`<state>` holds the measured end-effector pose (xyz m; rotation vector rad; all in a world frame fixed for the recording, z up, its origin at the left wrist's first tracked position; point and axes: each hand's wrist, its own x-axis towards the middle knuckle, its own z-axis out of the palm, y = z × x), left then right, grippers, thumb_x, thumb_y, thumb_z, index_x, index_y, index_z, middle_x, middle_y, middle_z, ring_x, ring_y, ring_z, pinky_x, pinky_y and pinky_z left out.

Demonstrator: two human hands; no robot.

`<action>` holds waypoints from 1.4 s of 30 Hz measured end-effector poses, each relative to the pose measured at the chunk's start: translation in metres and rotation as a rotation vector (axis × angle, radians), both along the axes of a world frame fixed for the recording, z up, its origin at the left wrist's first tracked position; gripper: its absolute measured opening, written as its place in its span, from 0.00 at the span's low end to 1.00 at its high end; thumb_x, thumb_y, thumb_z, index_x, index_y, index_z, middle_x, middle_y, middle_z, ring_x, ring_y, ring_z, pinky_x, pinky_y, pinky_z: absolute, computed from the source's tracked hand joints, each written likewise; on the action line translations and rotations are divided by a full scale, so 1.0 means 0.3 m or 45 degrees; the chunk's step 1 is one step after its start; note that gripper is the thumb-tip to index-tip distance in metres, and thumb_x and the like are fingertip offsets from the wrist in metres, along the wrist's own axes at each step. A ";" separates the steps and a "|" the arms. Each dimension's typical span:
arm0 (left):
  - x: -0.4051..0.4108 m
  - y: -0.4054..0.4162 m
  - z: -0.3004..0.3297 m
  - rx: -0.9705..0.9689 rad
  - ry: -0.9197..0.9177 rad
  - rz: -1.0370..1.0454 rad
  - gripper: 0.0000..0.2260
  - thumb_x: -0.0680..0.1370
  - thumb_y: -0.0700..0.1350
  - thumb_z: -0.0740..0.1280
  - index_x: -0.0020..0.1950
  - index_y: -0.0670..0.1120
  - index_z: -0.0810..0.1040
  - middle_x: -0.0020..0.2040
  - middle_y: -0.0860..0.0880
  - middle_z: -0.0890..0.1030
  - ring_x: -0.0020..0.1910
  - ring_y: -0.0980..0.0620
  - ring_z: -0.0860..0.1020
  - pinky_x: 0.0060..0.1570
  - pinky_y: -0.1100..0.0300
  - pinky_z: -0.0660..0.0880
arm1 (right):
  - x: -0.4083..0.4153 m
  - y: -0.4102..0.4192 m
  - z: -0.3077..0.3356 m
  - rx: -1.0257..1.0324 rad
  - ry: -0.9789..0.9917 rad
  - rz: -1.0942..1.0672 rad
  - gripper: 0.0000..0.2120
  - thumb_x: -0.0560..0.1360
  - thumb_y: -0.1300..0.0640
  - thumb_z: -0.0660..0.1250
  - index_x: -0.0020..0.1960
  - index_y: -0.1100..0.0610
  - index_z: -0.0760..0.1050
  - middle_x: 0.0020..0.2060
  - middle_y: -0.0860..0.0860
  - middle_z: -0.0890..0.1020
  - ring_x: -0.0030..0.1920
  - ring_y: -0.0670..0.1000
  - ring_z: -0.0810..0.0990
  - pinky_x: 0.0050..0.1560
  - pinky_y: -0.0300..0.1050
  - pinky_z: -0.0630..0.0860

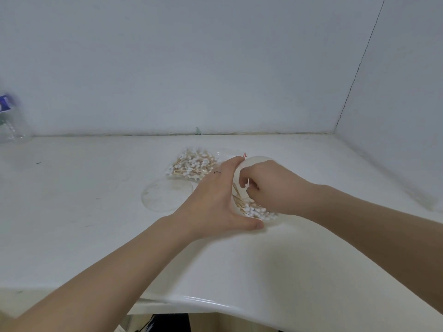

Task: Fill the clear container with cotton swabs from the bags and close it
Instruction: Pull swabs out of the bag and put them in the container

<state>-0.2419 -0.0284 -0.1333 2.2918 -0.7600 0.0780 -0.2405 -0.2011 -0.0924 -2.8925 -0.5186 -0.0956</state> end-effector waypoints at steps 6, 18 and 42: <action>-0.002 0.002 -0.001 0.000 0.005 0.004 0.54 0.62 0.64 0.81 0.79 0.61 0.52 0.73 0.60 0.66 0.73 0.54 0.66 0.72 0.50 0.68 | -0.075 -0.057 0.008 0.126 -0.222 0.033 0.08 0.78 0.60 0.63 0.51 0.51 0.80 0.42 0.45 0.82 0.42 0.49 0.79 0.46 0.47 0.77; -0.005 -0.012 0.005 0.070 -0.035 0.003 0.57 0.61 0.66 0.80 0.81 0.59 0.51 0.77 0.59 0.62 0.76 0.54 0.63 0.73 0.50 0.67 | -0.200 -0.132 -0.028 0.395 -0.236 -0.020 0.08 0.75 0.63 0.69 0.46 0.51 0.84 0.38 0.39 0.81 0.40 0.37 0.77 0.42 0.27 0.69; -0.022 -0.041 0.029 0.147 -0.110 -0.025 0.56 0.64 0.63 0.81 0.82 0.56 0.50 0.82 0.58 0.55 0.79 0.56 0.54 0.76 0.60 0.56 | -0.024 -0.041 0.050 -0.913 0.093 0.064 0.11 0.77 0.63 0.61 0.57 0.54 0.75 0.45 0.50 0.73 0.42 0.55 0.75 0.36 0.44 0.67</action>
